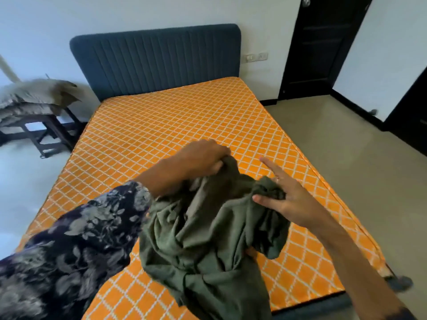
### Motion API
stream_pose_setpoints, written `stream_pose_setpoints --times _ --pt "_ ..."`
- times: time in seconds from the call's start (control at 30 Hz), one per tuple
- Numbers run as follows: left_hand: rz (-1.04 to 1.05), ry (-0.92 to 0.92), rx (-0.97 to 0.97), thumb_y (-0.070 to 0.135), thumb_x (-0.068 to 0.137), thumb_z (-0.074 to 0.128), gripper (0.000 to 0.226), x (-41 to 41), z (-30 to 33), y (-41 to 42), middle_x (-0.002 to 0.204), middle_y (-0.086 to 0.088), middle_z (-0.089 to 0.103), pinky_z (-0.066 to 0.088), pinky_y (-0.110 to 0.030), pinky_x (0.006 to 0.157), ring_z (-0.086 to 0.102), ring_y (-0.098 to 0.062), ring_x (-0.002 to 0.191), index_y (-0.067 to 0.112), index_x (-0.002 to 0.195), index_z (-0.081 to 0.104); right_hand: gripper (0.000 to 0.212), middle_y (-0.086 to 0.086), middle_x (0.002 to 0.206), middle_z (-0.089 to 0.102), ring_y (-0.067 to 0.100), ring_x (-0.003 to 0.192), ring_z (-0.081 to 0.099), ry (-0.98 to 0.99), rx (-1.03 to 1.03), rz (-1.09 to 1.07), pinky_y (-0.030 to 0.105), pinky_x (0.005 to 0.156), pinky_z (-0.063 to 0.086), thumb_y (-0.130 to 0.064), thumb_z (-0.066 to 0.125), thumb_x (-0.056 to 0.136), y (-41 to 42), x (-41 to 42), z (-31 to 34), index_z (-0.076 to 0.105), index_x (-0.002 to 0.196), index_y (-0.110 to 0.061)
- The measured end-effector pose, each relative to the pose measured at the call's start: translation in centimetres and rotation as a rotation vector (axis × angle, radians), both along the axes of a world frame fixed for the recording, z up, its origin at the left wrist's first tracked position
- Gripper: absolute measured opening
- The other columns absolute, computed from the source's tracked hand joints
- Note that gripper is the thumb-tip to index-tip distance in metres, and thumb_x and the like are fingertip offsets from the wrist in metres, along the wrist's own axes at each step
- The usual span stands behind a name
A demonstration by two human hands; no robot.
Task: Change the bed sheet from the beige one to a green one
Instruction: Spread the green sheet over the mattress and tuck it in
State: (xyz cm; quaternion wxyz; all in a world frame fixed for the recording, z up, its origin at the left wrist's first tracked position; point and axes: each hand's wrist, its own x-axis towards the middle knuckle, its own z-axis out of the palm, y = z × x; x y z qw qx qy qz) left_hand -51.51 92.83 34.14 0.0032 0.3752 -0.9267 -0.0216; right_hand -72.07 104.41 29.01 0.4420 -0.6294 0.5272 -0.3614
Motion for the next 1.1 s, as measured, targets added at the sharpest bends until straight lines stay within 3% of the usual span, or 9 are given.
stream_pose_setpoints --times 0.07,0.13,0.17,0.3,0.43,0.67,0.8,0.93,1.1 --pt "-0.086 -0.067 -0.083 0.018 0.091 0.046 0.026 -1.6 1.2 1.8 0.102 -0.017 0.062 0.035 -0.034 0.068 0.057 -0.035 0.1 0.015 0.113 0.058 0.057 -0.038 0.102 0.061 -0.016 0.104 0.055 0.08 -0.053 0.097 0.014 0.087 0.044 -0.032 0.073 0.075 -1.5 2.5 0.4 0.052 0.128 -0.039" --pt "-0.131 -0.057 -0.126 0.019 0.092 0.047 0.022 -2.0 1.8 2.3 0.091 -0.012 0.061 0.031 -0.032 0.062 0.058 -0.033 0.091 0.014 0.109 0.059 0.017 -0.031 0.089 0.065 -0.009 0.087 0.06 0.085 -0.085 0.108 0.021 0.079 0.044 -0.023 0.073 0.08 -2.5 3.8 0.5 0.069 0.087 -0.038" --pt "-0.136 -0.017 -0.098 0.019 0.092 0.048 0.019 -1.6 2.0 2.1 0.079 -0.005 0.057 0.031 -0.031 0.06 0.057 -0.03 0.082 0.013 0.106 0.06 0.015 -0.025 0.082 0.068 -0.005 0.081 0.062 0.044 -0.075 0.099 0.022 0.075 0.044 -0.02 0.072 0.082 -2.8 4.4 0.5 0.068 0.078 -0.034" --pt "-0.11 0.261 0.187 0.018 0.088 0.061 0.018 0.9 1.2 0.6 0.062 0.016 0.048 0.03 -0.026 0.057 0.047 -0.001 0.056 0.011 0.105 0.062 0.013 -0.013 0.083 0.073 0.004 0.08 0.067 -0.039 -0.104 0.083 0.023 0.072 0.052 -0.012 0.069 0.085 -2.7 4.9 0.1 0.069 0.084 -0.025" --pt "-0.033 0.342 0.315 0.034 0.089 0.065 0.041 3.8 -4.1 0.4 0.1 -0.002 0.065 0.045 -0.02 0.076 0.062 -0.015 0.088 0.012 0.121 0.056 0.005 -0.001 0.089 0.074 0.011 0.084 0.07 -0.086 -0.06 0.03 0.023 0.072 0.054 -0.01 0.068 0.085 -2.6 3.9 0.3 0.07 0.089 -0.012" --pt "0.219 0.198 0.22 0.054 0.079 0.061 0.096 6.6 -16.5 2.1 0.15 -0.002 0.025 0.041 -0.043 0.101 0.042 -0.031 0.128 0.033 0.149 -0.001 0.005 -0.006 0.087 0.074 0.008 0.083 0.07 -0.095 -0.02 -0.063 0.015 0.067 0.052 -0.01 0.066 0.086 -2.2 3.4 0.8 0.069 0.09 -0.01" --pt "0.46 0.356 0.174 0.057 0.08 0.054 0.089 5.7 -20.8 4.1 0.153 0.0 0.017 0.043 -0.051 0.097 0.041 -0.034 0.129 0.035 0.147 0.0 0.006 -0.007 0.088 0.074 0.009 0.086 0.07 -0.088 0.03 -0.106 0.015 0.069 0.052 -0.011 0.067 0.085 -2.0 3.1 0.5 0.069 0.09 -0.013" --pt "0.808 0.414 0.428 0.045 0.081 0.065 0.102 4.4 -22.6 3.5 0.155 -0.015 0.003 0.046 -0.054 0.09 0.047 -0.05 0.117 0.033 0.147 -0.011 0.007 -0.007 0.091 0.074 0.009 0.088 0.07 -0.093 0.047 -0.098 0.017 0.071 0.053 -0.011 0.066 0.084 -1.3 3.8 0.8 0.069 0.091 -0.013" --pt "1.124 0.613 0.662 0.029 0.09 0.056 0.077 4.7 -23.5 0.8 0.142 -0.031 0.032 0.039 -0.048 0.101 0.045 -0.045 0.122 0.013 0.149 0.009 0.012 -0.003 0.086 0.075 0.008 0.081 0.07 -0.137 0.015 -0.187 0.018 0.069 0.053 -0.017 0.068 0.074 -0.7 3.7 1.4 0.07 0.084 -0.011"
